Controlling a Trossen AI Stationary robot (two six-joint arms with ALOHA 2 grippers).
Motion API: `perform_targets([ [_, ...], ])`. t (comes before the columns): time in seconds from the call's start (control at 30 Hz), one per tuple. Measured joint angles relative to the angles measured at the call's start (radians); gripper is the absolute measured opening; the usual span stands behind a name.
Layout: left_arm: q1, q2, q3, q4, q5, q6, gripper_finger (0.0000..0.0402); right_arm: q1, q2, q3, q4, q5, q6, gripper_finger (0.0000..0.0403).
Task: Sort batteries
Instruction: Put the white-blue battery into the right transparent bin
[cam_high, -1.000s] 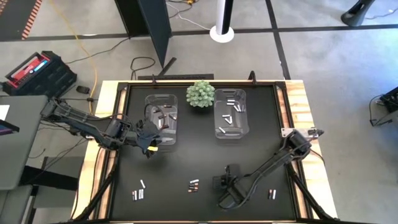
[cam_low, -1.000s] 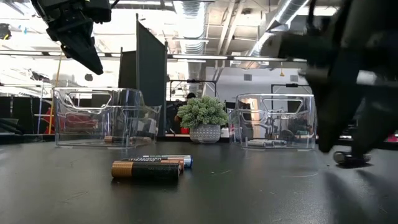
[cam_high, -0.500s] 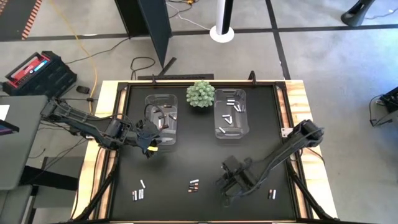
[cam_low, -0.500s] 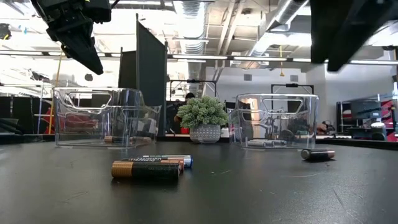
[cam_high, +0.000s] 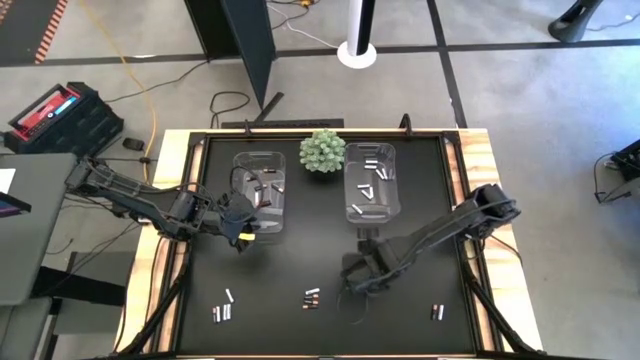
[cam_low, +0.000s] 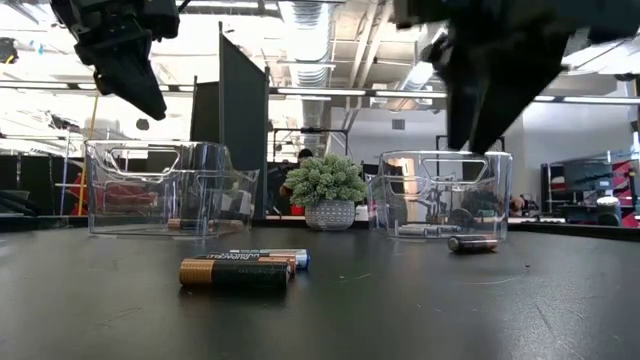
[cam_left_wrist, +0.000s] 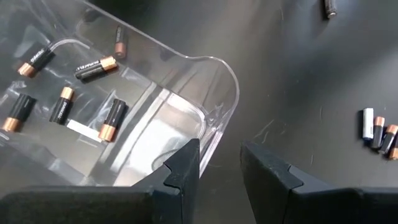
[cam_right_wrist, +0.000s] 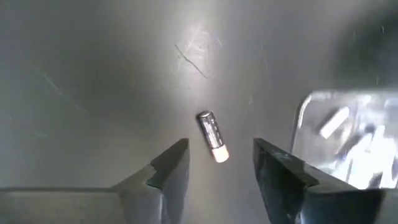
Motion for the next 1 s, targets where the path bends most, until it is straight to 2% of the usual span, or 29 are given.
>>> perform_targets([
  [0.13, 0.0, 0.0, 0.0, 0.0, 0.0, -0.034, 0.0112, -0.05, 0.001, -0.083, 0.093, -0.054, -0.155, 0.0222],
  [0.23, 0.0, 0.0, 0.0, 0.0, 0.0, -0.061, 0.0112, -0.092, 0.001, -0.135, 0.155, -0.056, -0.175, 0.0232],
  [0.33, 0.0, 0.0, 0.0, 0.0, 0.0, -0.063, 0.0112, -0.144, 0.002, -0.172, 0.18, -0.066, -0.208, 0.023],
  [0.47, 0.0, 0.0, 0.0, -0.001, 0.0, -0.059, 0.0112, -0.223, 0.002, -0.211, 0.241, -0.187, -0.28, 0.022],
  [0.63, 0.0, 0.0, 0.0, -0.001, -0.014, -0.061, 0.0112, -0.282, 0.0, -0.227, 0.285, -0.192, -0.353, 0.0209],
  [0.8, 0.0, 0.0, 0.0, -0.001, -0.024, -0.063, 0.0112, -0.29, -0.001, -0.227, 0.358, -0.257, -0.419, 0.0203],
  [1.0, 0.0, 0.0, 0.0, 0.001, -0.034, -0.082, 0.0112, -0.266, 0.001, -0.228, 0.402, -0.263, -0.517, 0.0201],
])
